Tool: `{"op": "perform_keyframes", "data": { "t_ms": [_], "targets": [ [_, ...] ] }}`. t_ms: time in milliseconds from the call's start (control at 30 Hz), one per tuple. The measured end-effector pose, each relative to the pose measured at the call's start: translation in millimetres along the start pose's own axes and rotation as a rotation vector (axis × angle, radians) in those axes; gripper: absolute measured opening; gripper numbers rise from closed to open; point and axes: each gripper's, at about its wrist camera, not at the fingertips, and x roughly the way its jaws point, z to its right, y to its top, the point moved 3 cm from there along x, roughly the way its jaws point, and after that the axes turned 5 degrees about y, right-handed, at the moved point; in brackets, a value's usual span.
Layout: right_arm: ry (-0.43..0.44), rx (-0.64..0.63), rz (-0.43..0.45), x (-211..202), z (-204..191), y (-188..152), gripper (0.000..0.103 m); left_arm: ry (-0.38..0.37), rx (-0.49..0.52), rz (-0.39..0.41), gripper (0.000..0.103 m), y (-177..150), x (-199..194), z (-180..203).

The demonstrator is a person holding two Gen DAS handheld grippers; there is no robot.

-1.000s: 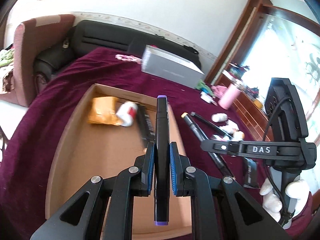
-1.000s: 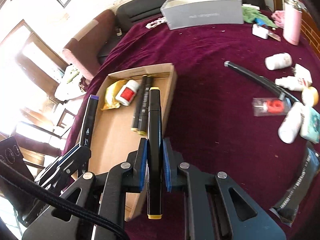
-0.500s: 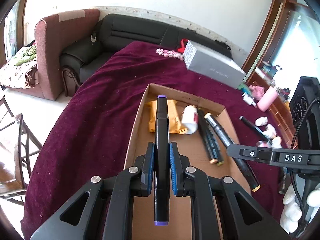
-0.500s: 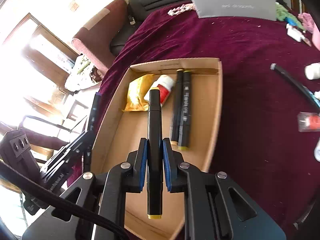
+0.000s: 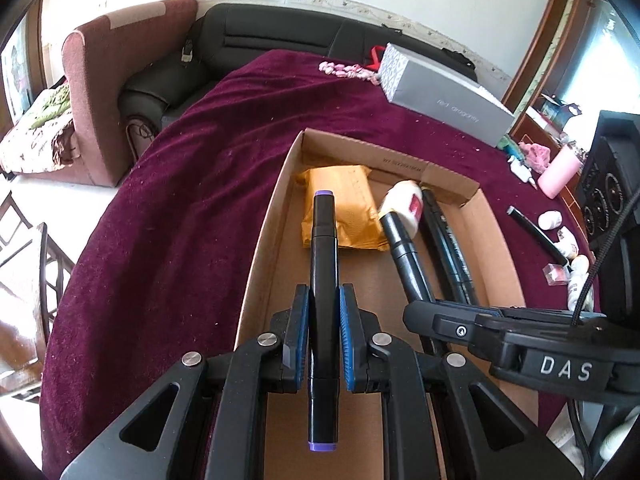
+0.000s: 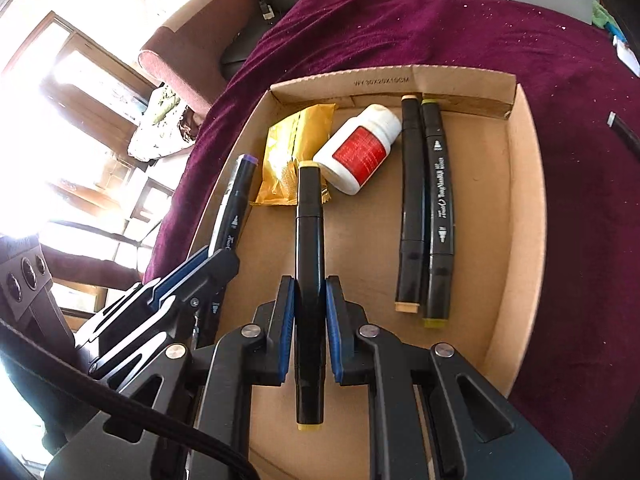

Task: Organize objects
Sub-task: 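Carry both markers into the cardboard box and open both tools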

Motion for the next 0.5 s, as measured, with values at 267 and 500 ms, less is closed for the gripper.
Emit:
{"op": "perform_keyframes", "data": {
  "t_ms": [267, 500],
  "targets": [
    [-0.004, -0.007, -0.030, 11.8, -3.4, -2.8, 0.013, -0.009, -0.025, -0.016, 0.012, -1.4, 2.8, -5.7],
    [-0.004, -0.020, -0.041, 17.9, -6.8, -3.4, 0.014, 0.000, -0.053, -0.021, 0.012, -0.2, 3.5, -11.0]
  ]
}}
